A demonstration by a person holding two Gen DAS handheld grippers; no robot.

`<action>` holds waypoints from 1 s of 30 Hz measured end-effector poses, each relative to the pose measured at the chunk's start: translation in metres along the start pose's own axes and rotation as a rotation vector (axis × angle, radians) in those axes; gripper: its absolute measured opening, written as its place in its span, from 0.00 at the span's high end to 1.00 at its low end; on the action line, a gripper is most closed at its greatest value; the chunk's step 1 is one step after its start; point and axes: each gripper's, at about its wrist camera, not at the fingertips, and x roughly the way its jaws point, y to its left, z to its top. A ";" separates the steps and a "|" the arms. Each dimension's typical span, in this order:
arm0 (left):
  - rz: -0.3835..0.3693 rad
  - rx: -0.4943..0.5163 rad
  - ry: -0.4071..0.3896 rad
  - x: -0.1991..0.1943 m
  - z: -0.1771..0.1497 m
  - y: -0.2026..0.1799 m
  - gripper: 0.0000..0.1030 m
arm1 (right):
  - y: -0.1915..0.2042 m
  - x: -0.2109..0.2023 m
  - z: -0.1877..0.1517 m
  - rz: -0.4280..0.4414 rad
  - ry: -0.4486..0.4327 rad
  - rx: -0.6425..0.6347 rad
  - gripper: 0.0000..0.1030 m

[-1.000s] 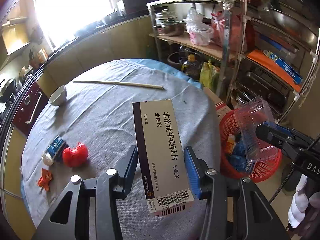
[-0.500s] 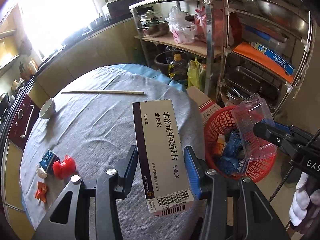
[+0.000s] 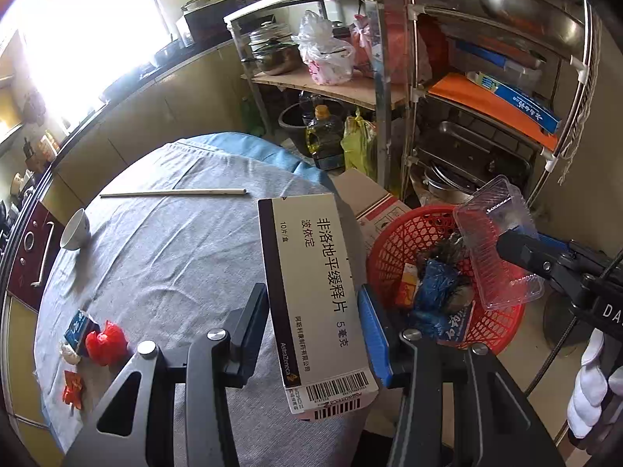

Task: Collect trash
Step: 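Carry the medicine box with the left tool while the right carries the tray to the red basket, then open the left tool over the red basket while the right opens to drop the tray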

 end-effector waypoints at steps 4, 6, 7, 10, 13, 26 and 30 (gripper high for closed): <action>-0.007 0.016 0.000 0.003 0.003 -0.009 0.53 | -0.009 -0.006 0.001 -0.010 -0.010 0.016 0.53; -0.009 0.023 -0.001 0.003 0.004 -0.013 0.53 | -0.013 -0.008 0.003 -0.013 -0.013 0.024 0.53; -0.012 0.027 0.000 0.004 0.004 -0.014 0.53 | -0.015 -0.009 0.003 -0.015 -0.015 0.029 0.53; -0.015 0.044 -0.003 0.005 0.006 -0.022 0.53 | -0.021 -0.012 0.003 -0.024 -0.022 0.039 0.53; -0.025 0.056 -0.005 0.007 0.007 -0.027 0.53 | -0.028 -0.017 0.003 -0.031 -0.030 0.050 0.53; -0.128 0.098 -0.005 0.021 0.020 -0.054 0.53 | -0.058 -0.029 0.003 -0.061 -0.051 0.112 0.53; -0.206 0.092 0.007 0.030 0.024 -0.059 0.53 | -0.070 -0.029 0.002 -0.072 -0.048 0.144 0.53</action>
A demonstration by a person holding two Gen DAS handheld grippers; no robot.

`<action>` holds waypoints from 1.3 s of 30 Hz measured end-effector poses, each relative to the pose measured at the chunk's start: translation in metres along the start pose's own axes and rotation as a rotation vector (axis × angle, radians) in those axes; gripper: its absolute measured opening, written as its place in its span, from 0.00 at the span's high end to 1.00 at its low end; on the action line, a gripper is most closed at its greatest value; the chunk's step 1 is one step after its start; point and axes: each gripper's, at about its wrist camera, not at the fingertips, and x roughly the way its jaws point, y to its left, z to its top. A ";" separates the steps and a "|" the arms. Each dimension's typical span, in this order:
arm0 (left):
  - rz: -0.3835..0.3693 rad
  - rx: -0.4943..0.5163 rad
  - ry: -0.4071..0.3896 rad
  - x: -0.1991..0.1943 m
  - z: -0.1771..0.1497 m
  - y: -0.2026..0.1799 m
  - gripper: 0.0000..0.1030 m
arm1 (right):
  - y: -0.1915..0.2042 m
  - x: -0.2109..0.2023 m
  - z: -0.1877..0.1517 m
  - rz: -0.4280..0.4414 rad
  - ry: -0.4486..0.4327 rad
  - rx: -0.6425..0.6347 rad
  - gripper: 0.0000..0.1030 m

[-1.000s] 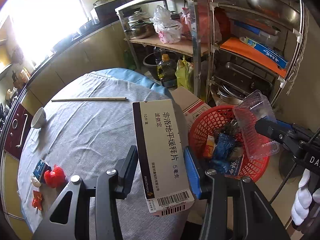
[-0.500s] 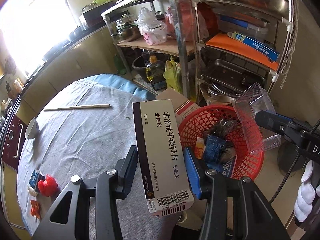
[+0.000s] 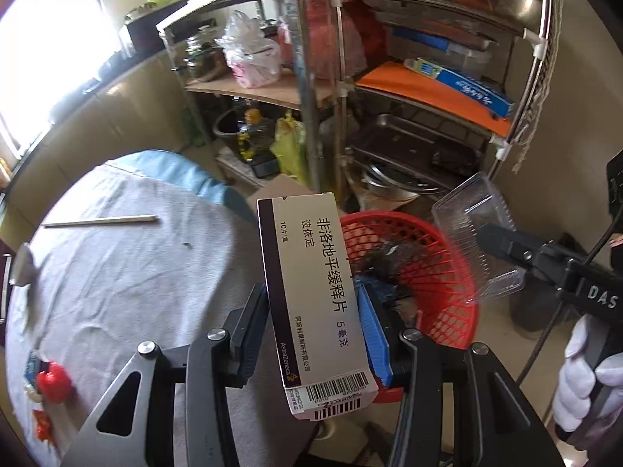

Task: Collect trash
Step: 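Open the left tool over the red basket while the right opens to drop the tray, then move both tools back over the table toward the remaining trash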

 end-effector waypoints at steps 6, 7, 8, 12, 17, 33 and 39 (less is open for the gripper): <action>-0.141 0.001 0.033 0.022 0.004 -0.009 0.51 | -0.015 0.010 -0.003 -0.014 0.030 0.046 0.50; -0.167 0.001 0.043 0.026 0.004 -0.011 0.50 | -0.017 0.011 -0.004 -0.016 0.036 0.054 0.49; -0.188 0.001 0.053 0.031 0.003 -0.013 0.50 | -0.018 0.013 -0.005 -0.020 0.040 0.060 0.49; -0.225 0.001 0.097 0.044 -0.003 -0.018 0.48 | -0.027 0.019 -0.007 -0.015 0.075 0.106 0.48; -0.208 -0.016 0.103 0.036 -0.011 -0.006 0.46 | -0.029 0.017 -0.006 0.004 0.071 0.136 0.45; 0.116 -0.262 -0.033 -0.081 -0.098 0.123 0.40 | 0.082 0.036 -0.012 0.144 0.108 -0.067 0.45; 0.239 -0.457 -0.059 -0.131 -0.170 0.186 0.40 | 0.145 0.061 -0.029 0.228 0.181 -0.175 0.45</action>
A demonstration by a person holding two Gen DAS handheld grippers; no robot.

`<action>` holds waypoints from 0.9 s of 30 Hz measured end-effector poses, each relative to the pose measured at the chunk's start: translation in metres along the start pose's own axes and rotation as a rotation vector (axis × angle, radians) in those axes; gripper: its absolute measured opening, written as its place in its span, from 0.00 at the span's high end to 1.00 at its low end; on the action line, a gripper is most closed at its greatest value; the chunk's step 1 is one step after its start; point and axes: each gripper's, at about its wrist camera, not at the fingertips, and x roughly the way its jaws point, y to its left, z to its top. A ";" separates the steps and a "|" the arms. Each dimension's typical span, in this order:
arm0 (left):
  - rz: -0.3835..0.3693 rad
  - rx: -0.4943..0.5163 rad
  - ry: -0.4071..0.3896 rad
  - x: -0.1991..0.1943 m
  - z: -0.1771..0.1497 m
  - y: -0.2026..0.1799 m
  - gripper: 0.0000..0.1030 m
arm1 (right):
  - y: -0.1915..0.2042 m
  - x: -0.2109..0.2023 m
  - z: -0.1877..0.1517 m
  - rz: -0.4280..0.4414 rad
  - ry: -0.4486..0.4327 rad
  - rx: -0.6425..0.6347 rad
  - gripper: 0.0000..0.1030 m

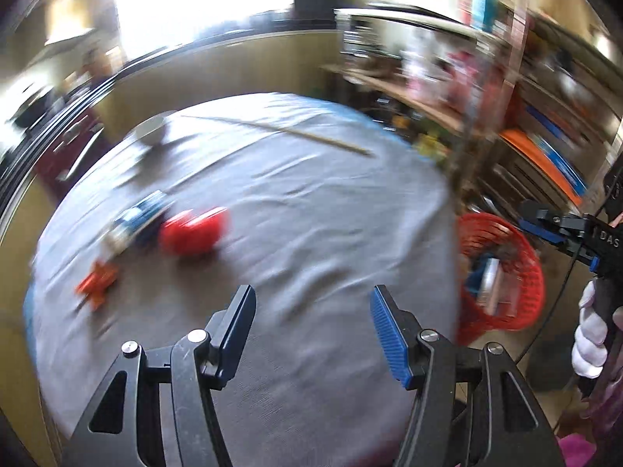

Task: Collect trash
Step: 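Move both tools back over the table toward the remaining trash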

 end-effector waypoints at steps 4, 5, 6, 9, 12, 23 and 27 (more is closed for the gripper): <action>0.094 -0.140 0.005 -0.019 -0.031 0.064 0.40 | 0.041 0.026 -0.004 0.057 0.047 -0.078 0.45; 0.117 -0.173 0.003 -0.023 -0.037 0.079 0.40 | 0.051 0.033 -0.005 0.073 0.060 -0.098 0.45; 0.138 -0.207 -0.002 -0.028 -0.043 0.094 0.40 | 0.062 0.039 -0.006 0.085 0.072 -0.118 0.45; 0.193 -0.295 -0.020 -0.038 -0.053 0.132 0.39 | 0.095 0.059 -0.011 0.126 0.112 -0.182 0.45; 0.223 -0.374 -0.034 -0.043 -0.060 0.167 0.39 | 0.126 0.079 -0.017 0.161 0.148 -0.239 0.45; 0.237 -0.397 -0.039 -0.025 -0.052 0.223 0.39 | 0.194 0.143 -0.027 0.239 0.258 -0.341 0.45; 0.201 -0.393 -0.029 -0.014 -0.045 0.232 0.39 | 0.200 0.169 -0.028 0.233 0.293 -0.352 0.45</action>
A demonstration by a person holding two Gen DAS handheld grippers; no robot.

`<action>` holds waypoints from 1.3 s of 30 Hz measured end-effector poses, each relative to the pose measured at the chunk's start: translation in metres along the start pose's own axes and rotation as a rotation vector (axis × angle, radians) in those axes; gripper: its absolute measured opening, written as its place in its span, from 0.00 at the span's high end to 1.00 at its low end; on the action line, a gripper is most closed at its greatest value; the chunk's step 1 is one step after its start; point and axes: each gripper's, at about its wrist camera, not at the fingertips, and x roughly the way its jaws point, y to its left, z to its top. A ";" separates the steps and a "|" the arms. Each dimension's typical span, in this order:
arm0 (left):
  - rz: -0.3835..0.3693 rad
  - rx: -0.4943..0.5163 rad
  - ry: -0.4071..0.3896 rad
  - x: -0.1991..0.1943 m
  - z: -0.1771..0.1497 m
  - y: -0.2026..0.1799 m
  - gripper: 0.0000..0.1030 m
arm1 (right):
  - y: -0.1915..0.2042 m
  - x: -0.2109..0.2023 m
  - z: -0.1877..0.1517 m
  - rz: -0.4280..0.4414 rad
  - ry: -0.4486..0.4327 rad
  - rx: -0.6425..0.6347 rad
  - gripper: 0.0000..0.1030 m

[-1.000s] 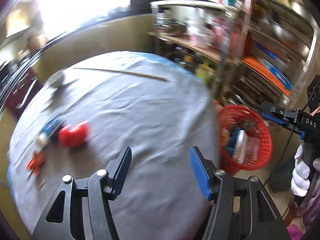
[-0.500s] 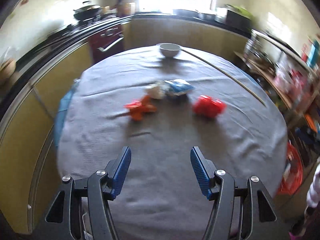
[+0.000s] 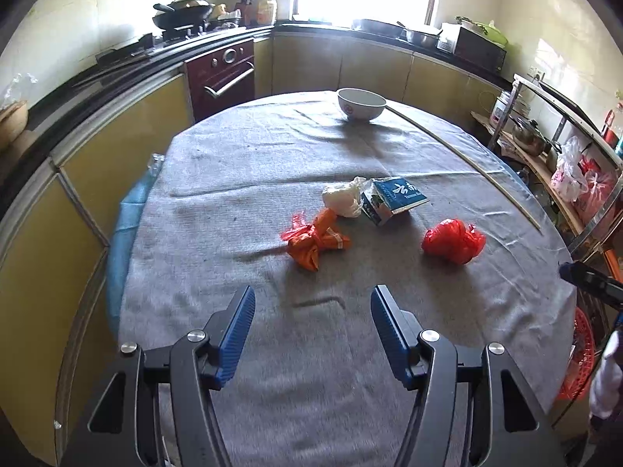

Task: Collect trash
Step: 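Move both tools back over the table toward the remaining trash, then grasp the white plastic bag with the left tool while the right grasps the red plastic bag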

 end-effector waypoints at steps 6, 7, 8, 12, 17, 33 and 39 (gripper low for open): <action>-0.034 -0.001 0.041 0.026 0.025 0.010 0.39 | -0.006 0.045 0.020 -0.014 0.052 -0.018 0.45; -0.045 -0.006 0.047 0.031 0.031 0.012 0.39 | -0.007 0.052 0.024 -0.016 0.058 -0.023 0.45; -0.056 -0.009 0.051 0.036 0.037 0.013 0.39 | -0.007 0.060 0.027 -0.022 0.064 -0.030 0.45; -0.091 0.010 0.077 0.059 0.058 0.009 0.39 | -0.013 0.084 0.040 -0.036 0.080 -0.043 0.44; -0.154 0.045 0.127 0.099 0.082 -0.005 0.39 | -0.023 0.114 0.053 -0.056 0.102 -0.047 0.43; -0.286 0.025 0.181 0.172 0.106 -0.003 0.53 | -0.033 0.156 0.050 -0.051 0.137 -0.077 0.48; -0.282 0.050 0.179 0.174 0.104 -0.003 0.62 | -0.027 0.158 0.047 -0.059 0.117 -0.101 0.57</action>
